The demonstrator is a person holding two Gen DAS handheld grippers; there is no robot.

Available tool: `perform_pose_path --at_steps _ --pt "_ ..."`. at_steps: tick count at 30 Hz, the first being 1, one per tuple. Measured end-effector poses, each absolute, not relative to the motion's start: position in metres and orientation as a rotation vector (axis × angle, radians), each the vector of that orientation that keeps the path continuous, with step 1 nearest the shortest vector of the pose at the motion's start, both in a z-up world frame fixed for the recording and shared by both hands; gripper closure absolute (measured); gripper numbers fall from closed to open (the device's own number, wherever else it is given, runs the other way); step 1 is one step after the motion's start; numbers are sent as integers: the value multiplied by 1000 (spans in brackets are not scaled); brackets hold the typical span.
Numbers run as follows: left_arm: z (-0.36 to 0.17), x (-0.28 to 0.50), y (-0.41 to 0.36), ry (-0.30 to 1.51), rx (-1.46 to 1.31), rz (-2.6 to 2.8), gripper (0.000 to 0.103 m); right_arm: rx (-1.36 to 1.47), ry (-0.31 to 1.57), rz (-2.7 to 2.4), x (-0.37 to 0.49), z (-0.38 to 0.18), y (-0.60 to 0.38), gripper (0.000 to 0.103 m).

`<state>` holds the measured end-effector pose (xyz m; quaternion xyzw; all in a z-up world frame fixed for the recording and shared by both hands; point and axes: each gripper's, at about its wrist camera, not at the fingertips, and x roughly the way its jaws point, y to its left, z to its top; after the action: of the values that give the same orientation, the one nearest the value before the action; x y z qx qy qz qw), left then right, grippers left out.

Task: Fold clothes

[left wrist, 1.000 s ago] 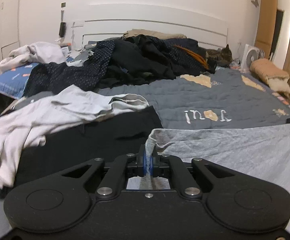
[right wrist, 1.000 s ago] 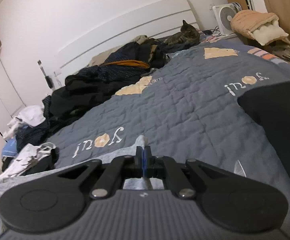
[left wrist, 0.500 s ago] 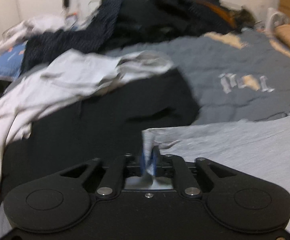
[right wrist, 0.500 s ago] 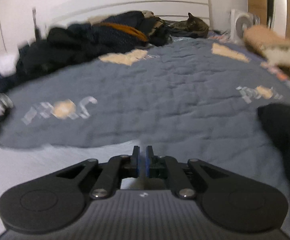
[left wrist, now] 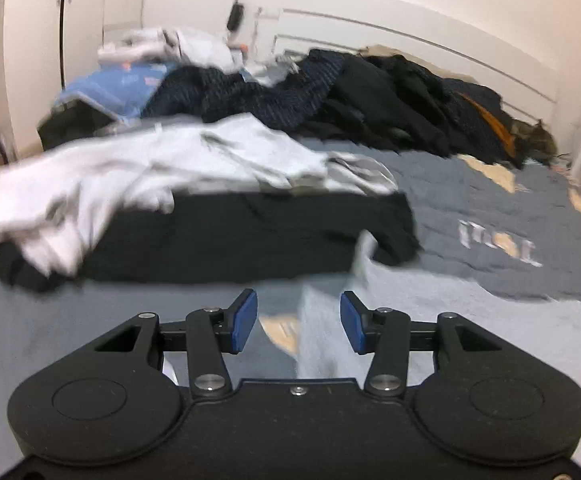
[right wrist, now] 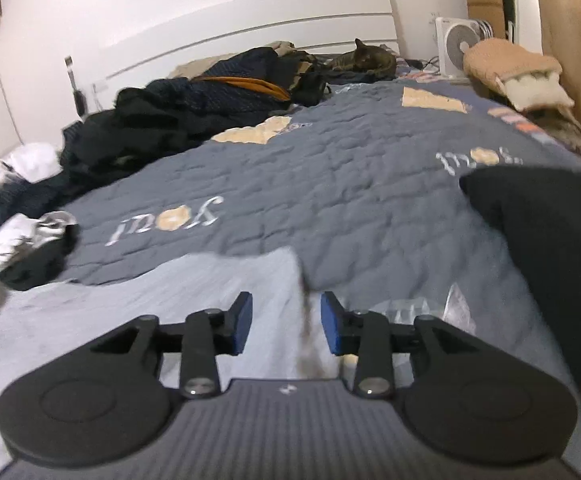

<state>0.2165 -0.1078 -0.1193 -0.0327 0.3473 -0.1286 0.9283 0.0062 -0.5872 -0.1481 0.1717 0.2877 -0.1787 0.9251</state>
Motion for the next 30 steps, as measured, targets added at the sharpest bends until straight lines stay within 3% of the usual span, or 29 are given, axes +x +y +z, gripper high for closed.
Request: perform_pose_path --at_steps 8,20,22,23,30 --pt "-155 154 -102 789 -98 -277 57 377 636 -356 -43 -149 -548 65" --pt "-180 154 -94 804 -111 -353 60 468 631 -410 -60 -165 -544 64" --pt "-186 157 -94 831 -128 -375 86 464 640 -416 -57 -169 -543 64" --pt "-189 158 -94 844 -136 -386 92 458 649 -416 -55 -171 -543 64" --pt "-186 159 -74 861 -268 -384 100 423 681 -404 -46 -178 -537 64"
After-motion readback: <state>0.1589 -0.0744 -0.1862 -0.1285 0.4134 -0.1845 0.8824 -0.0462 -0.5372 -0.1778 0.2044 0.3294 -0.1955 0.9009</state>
